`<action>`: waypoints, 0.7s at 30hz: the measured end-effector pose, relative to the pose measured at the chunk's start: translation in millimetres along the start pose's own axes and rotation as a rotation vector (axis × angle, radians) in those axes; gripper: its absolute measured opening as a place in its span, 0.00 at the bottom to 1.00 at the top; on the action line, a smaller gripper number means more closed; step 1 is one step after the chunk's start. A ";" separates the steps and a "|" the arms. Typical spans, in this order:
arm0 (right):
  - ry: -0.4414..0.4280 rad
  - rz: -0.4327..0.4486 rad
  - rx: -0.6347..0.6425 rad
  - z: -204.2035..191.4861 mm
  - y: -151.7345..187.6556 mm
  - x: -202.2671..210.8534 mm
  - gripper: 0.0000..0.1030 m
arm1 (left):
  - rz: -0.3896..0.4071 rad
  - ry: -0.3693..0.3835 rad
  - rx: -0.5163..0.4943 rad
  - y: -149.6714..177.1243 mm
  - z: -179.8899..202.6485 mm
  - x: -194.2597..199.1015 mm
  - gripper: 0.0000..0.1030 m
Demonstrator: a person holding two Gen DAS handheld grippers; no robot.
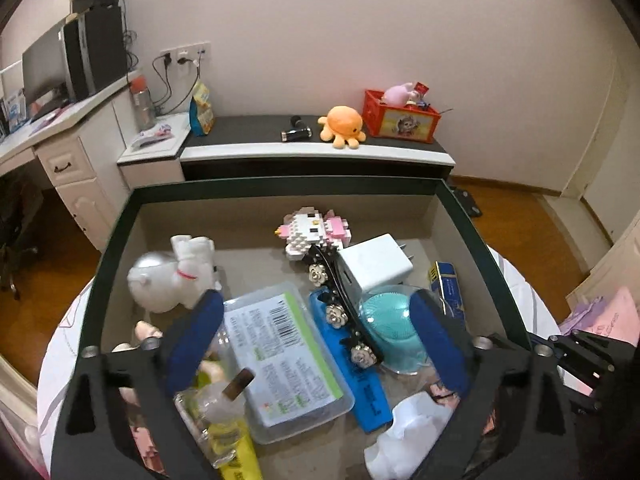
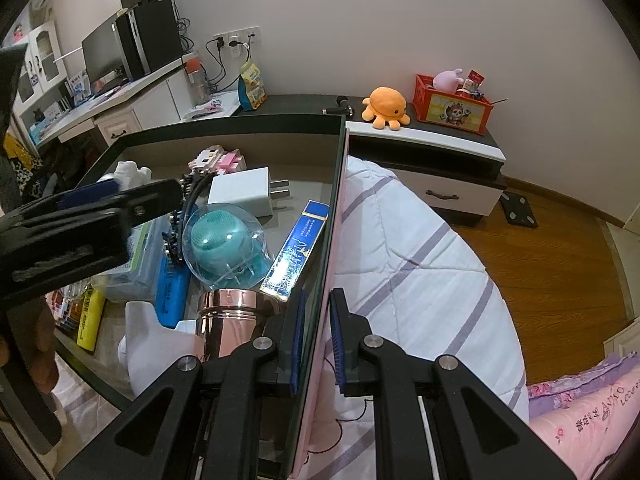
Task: Organize rigid objects
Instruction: 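Withdraw both tools from the pink box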
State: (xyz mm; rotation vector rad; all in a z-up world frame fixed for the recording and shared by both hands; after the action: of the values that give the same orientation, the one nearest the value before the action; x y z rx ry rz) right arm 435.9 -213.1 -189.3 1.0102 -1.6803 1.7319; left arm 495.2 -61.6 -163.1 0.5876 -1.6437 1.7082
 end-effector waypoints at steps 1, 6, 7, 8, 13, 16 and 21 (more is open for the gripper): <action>0.002 -0.001 0.000 -0.2 0.1 0.7 0.12 | 0.001 -0.010 -0.005 1.4 -2.0 3.7 0.95; 0.019 0.022 -0.001 -3.3 -2.6 11.8 0.12 | 0.011 -0.073 -0.035 9.0 -15.2 20.2 1.00; 0.022 0.029 -0.002 -5.0 -2.9 14.9 0.12 | 0.012 -0.083 -0.038 11.2 -18.8 24.2 1.00; 0.024 0.039 0.000 -6.9 -4.2 19.1 0.12 | 0.011 -0.094 -0.040 12.6 -23.3 27.8 1.00; 0.017 0.094 0.013 -20.7 -8.5 36.2 0.18 | 0.025 -0.119 -0.038 20.2 -43.7 43.4 1.00; 0.007 0.115 0.042 -35.3 -10.0 42.3 0.34 | 0.026 -0.119 -0.015 26.3 -53.3 48.7 1.00; -0.023 0.154 0.054 -51.9 -12.6 47.8 0.83 | 0.028 -0.093 -0.004 38.1 -62.9 58.1 1.00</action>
State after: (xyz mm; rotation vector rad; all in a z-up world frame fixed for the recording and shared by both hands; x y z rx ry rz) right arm 409.9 -166.9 -141.1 0.9495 -1.7760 1.8795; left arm 437.2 11.2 -152.6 0.6537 -1.7266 1.7199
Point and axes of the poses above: each gripper's, at about its wrist camera, not at the fingertips, and x roughly against the way its jaws point, z to its right, y to its underside, the point moved 1 cm from there along -x, roughly the way its jaws point
